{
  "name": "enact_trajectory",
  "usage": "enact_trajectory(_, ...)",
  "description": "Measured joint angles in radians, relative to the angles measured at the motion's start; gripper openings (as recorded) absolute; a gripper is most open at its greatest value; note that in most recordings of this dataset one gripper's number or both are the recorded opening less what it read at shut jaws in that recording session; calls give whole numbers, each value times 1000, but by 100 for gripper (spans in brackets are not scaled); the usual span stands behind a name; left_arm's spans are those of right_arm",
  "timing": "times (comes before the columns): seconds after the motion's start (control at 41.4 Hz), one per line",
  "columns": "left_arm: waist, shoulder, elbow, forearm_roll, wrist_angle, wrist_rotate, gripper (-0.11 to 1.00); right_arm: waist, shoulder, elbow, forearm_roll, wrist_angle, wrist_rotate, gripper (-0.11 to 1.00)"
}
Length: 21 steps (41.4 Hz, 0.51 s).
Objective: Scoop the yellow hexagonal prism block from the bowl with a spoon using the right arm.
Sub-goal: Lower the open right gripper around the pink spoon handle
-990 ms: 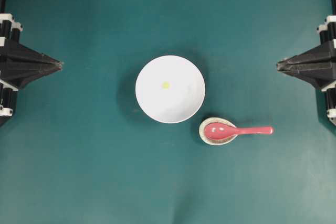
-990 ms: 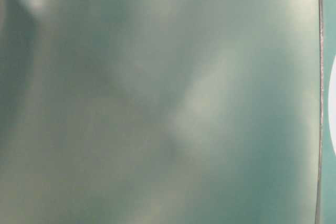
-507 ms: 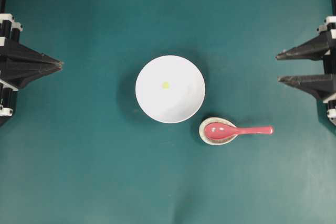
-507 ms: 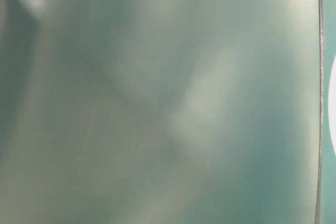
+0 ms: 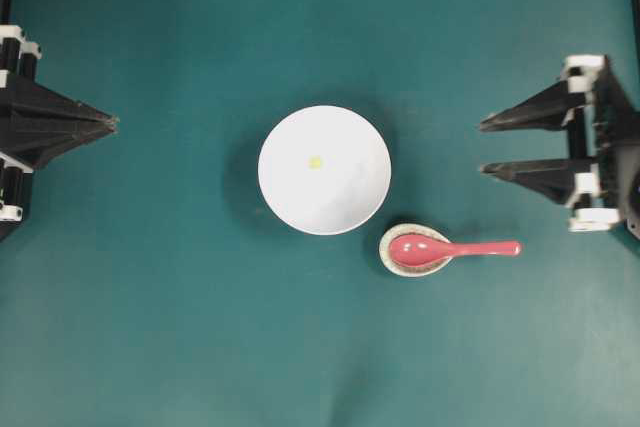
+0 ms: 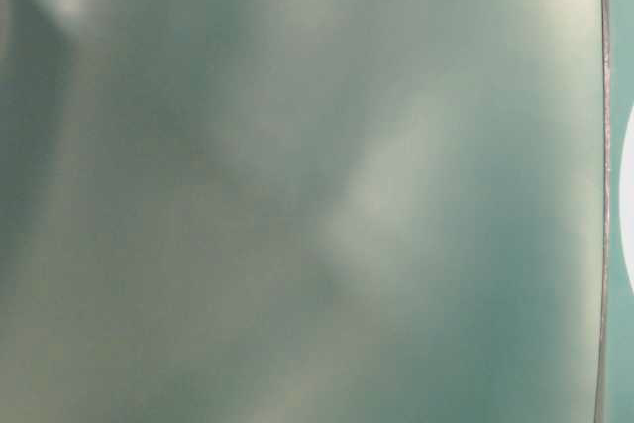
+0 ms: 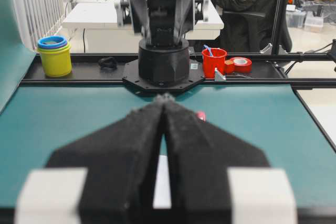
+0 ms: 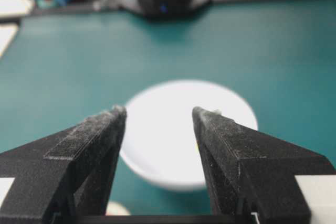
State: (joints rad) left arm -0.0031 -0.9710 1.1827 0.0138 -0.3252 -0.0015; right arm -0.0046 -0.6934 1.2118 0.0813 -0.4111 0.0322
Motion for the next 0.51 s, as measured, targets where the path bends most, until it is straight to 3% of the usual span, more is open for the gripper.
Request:
enact_trajectory(0.266, 0, 0, 0, 0, 9, -3, 0, 44, 199, 32, 55, -186, 2, 58)
enact_trajectory(0.507, 0, 0, 0, 0, 18, -3, 0, 141, 337, 80, 164, -324, 5, 58)
